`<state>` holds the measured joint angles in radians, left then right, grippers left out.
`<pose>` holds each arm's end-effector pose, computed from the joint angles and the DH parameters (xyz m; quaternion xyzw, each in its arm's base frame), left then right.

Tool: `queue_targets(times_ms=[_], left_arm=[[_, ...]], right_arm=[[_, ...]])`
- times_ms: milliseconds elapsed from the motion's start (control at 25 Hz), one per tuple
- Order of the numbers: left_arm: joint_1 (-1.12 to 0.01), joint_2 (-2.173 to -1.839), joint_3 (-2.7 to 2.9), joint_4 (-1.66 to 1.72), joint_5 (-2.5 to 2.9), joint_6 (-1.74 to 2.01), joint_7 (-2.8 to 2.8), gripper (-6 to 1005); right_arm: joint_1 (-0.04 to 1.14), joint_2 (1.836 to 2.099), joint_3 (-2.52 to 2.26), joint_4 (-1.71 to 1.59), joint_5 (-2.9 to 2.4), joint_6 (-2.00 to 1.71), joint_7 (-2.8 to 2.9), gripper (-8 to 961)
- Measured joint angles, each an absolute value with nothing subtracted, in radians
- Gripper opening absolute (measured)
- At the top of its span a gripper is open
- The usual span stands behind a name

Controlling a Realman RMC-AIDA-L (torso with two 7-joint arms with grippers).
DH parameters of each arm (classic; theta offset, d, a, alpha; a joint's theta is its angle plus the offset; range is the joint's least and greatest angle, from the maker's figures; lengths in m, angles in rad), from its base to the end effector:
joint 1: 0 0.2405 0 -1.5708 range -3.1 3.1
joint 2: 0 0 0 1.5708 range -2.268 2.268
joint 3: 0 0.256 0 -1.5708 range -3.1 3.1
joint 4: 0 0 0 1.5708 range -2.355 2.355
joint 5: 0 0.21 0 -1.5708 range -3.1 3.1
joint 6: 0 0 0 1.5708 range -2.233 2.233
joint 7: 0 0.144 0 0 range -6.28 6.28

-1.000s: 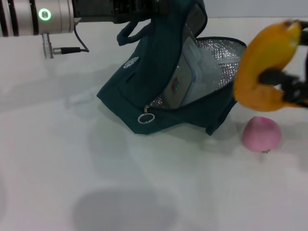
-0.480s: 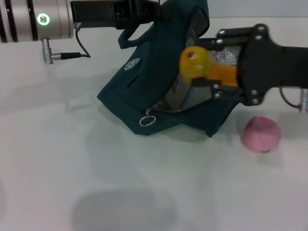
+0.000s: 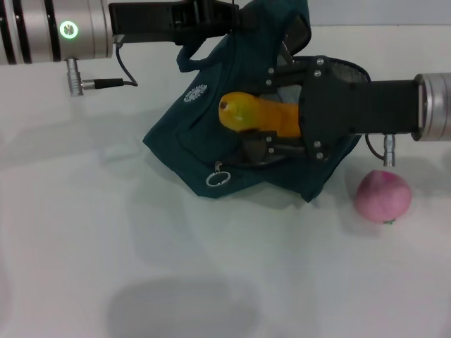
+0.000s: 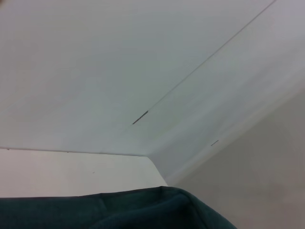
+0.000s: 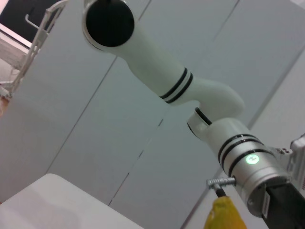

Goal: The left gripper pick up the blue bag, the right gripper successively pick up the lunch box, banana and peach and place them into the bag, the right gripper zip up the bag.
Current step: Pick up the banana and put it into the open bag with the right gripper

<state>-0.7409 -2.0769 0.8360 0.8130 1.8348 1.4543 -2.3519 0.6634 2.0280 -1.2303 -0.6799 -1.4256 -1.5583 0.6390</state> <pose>-0.1479 0.4005 0.0196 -0.8234 -0.4749 -0.3098 0.0204 0.1428 0.3507 -0.0152 -0.8964 -0.2809 0.3157 0.1337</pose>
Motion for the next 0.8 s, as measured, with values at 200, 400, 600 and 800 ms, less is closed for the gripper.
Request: queue_targets(times_ms=[200,400,600,800], left_arm=[[-0.739,-2.073,0.836,0.813,1.835,1.455,-2.352,66],[-0.737,-2.069,0.836,0.813,1.835,1.46,-2.352,66],[-0.735,-2.068,0.835,0.813,1.835,1.467,-2.349,66],[-0.735,-2.066,0.834,0.815,1.835,1.47,-2.35,66]], right_arm=[[0.653,2.024,-1.247,-0.658,-1.41,-1.52,0.642,453],[0.65,2.016,-1.246,-0.616,-1.419,-1.486,0.67,453],[0.638,2.013,-1.242,-0.607,-1.446,-1.461,0.708,453],[0.633,2.012,-1.236,-0.613,-1.51,-1.418,0.774,453]])
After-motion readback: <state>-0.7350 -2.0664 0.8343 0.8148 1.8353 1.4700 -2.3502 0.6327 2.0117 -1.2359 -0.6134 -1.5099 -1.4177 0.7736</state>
